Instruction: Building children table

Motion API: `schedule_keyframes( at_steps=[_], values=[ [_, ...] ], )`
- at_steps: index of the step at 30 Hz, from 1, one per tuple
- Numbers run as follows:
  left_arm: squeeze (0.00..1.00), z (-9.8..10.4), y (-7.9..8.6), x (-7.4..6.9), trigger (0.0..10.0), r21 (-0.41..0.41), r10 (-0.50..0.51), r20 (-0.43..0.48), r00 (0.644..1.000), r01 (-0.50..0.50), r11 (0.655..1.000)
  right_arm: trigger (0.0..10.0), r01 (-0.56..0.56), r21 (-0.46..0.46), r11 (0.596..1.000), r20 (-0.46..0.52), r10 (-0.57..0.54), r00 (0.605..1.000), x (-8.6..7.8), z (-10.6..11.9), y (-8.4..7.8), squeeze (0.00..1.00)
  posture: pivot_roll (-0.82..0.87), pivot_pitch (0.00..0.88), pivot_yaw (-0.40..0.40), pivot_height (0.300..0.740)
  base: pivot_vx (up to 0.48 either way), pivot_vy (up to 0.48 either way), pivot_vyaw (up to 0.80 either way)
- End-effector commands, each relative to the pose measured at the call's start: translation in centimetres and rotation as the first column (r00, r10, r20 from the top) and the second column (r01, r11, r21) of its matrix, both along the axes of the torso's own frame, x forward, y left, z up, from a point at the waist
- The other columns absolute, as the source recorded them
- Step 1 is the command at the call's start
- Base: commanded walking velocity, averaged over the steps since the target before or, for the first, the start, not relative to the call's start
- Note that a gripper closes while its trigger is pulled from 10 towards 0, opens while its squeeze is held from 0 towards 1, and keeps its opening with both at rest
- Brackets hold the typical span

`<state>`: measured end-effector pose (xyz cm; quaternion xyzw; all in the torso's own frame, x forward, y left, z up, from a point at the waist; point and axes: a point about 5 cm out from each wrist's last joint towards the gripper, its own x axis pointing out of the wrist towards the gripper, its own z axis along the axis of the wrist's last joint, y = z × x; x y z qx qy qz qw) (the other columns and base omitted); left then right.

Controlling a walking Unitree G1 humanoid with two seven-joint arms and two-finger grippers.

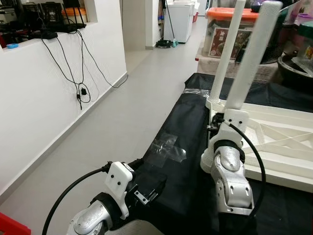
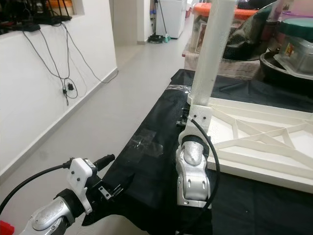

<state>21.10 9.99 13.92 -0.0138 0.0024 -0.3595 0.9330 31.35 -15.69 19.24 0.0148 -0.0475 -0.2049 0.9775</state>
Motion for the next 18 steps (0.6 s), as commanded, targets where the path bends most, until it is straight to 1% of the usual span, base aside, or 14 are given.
schedule_keyframes(
  at_steps=[1,2,3,4,7,8,11,12,13,14,15,16,17,18],
  values=[
    [0.00,-0.4,0.0,-0.1,10.0,0.011,0.000,-0.013,1.000,0.000,1.000,0.0,-0.020,0.175,0.984,-0.054,0.030,0.998,-0.4,-1.5,3.3,0.00,0.14,0.070,0.000,0.740,0.000,0.000,0.00],
    [0.00,-0.4,-0.1,-0.1,10.0,0.009,0.001,-0.014,1.000,-0.001,1.000,10.0,-0.082,0.190,0.978,-0.036,0.091,0.995,-0.1,-1.3,4.3,0.00,0.14,0.072,0.000,0.740,0.000,0.000,0.00],
    [0.00,-0.4,-0.1,-0.1,10.0,0.009,0.000,-0.013,1.000,0.000,1.000,10.0,-0.182,0.185,0.966,0.008,0.184,0.983,0.1,-1.1,5.2,0.27,0.13,0.073,-0.003,0.740,0.000,0.000,0.00],
    [0.00,-0.4,-0.1,-0.1,10.0,0.008,0.000,-0.013,1.000,0.000,1.000,10.0,-0.242,0.177,0.954,0.033,0.240,0.970,0.1,-0.8,5.8,1.00,0.13,0.074,-0.002,0.740,0.000,0.000,0.00],
    [0.00,-0.4,-0.2,-0.1,10.0,0.008,0.000,-0.012,1.000,0.000,1.000,10.0,-0.340,0.173,0.924,0.068,0.334,0.940,0.3,-0.8,6.2,1.00,0.13,0.075,-0.002,0.740,0.000,0.000,0.00],
    [0.00,-0.4,-0.2,-0.1,10.0,0.007,0.000,-0.013,1.000,0.000,1.000,10.0,-0.401,0.185,0.897,0.084,0.392,0.916,0.5,-1.0,5.9,0.00,0.13,0.077,-0.003,0.740,0.000,0.000,0.00],
    [0.00,-0.4,-0.2,0.0,10.0,0.006,0.000,-0.013,1.000,0.000,1.000,10.0,-0.509,0.172,0.843,0.116,0.496,0.861,0.9,-1.0,5.2,0.00,0.13,0.078,-0.004,0.740,0.000,0.000,0.00],
    [0.00,-0.4,-0.2,0.0,10.0,0.005,0.001,-0.013,1.000,-0.001,1.000,10.0,-0.666,0.111,0.737,0.105,0.658,0.746,1.0,-1.1,5.3,0.00,0.13,0.077,-0.002,0.740,0.000,0.000,0.00],
    [0.00,-0.4,-0.2,0.0,10.0,0.005,0.001,-0.013,1.000,-0.001,1.000,10.0,-0.666,0.111,0.737,0.105,0.658,0.746,1.0,-1.1,5.3,0.00,0.13,0.077,-0.002,0.740,0.000,0.000,0.00],
    [0.00,-0.5,-0.2,0.0,10.0,0.005,0.001,-0.013,1.000,-0.001,1.000,10.0,-0.780,0.087,0.620,0.067,0.777,0.626,1.0,-1.3,4.9,0.00,0.13,0.076,0.000,0.740,0.000,0.000,0.00],
    [0.00,-0.5,-0.2,0.0,10.0,0.005,0.001,-0.013,1.000,-0.001,1.000,10.0,-0.780,0.087,0.620,0.067,0.777,0.626,1.0,-1.3,4.9,0.00,0.13,0.076,0.000,0.740,0.000,0.000,0.00],
    [0.00,-0.5,-0.2,0.0,10.0,0.005,0.001,-0.013,1.000,-0.001,1.000,10.0,-0.841,0.083,0.535,0.038,0.842,0.539,0.9,-1.5,4.6,0.00,0.12,0.076,0.000,0.740,0.000,0.000,0.00],
    [0.00,-0.5,-0.2,0.0,10.0,0.005,0.001,-0.013,1.000,-0.001,1.000,10.0,-0.841,0.083,0.535,0.038,0.842,0.539,0.9,-1.5,4.6,0.00,0.12,0.076,0.000,0.740,0.000,0.000,0.00],
    [0.00,-0.5,-0.3,0.1,10.0,0.005,0.001,-0.013,1.000,-0.001,1.000,10.0,-0.899,0.091,0.428,0.019,0.902,0.432,1.1,-1.3,3.8,0.00,0.13,0.074,-0.001,0.740,0.000,0.000,0.00]
  ],
)
